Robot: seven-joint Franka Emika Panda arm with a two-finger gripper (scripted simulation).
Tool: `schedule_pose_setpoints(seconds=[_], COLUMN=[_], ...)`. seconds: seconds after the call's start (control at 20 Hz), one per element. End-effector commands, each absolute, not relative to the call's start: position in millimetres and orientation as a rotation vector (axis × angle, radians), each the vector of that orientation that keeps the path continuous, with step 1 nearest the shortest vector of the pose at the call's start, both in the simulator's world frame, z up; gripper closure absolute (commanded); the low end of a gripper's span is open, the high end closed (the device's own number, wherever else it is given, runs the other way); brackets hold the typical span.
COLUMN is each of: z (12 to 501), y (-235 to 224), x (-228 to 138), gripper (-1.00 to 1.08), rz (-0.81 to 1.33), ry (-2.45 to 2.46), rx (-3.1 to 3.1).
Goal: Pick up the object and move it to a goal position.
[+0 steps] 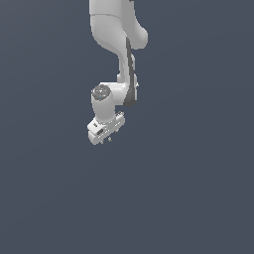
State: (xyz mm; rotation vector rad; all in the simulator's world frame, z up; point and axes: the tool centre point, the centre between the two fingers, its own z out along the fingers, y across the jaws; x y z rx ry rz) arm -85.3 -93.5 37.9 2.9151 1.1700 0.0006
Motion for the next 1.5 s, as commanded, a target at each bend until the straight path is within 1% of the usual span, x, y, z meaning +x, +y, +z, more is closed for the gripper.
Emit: schedule_pose_setpoints(seconds=[0.0, 0.4, 0.45, 1.1, 1.45], z=[26, 9, 9, 12, 36], y=[-93, -93, -93, -91, -72], x=[-86, -85, -85, -84, -72], gripper=[-0.92, -0.92, 1.08, 1.08, 1.08], rz=[0.0, 0.0, 0.0, 0.0, 0.0], ry=[1.172, 1.174, 1.174, 1.176, 1.176], rx=[2.915, 2.914, 2.914, 2.913, 2.913])
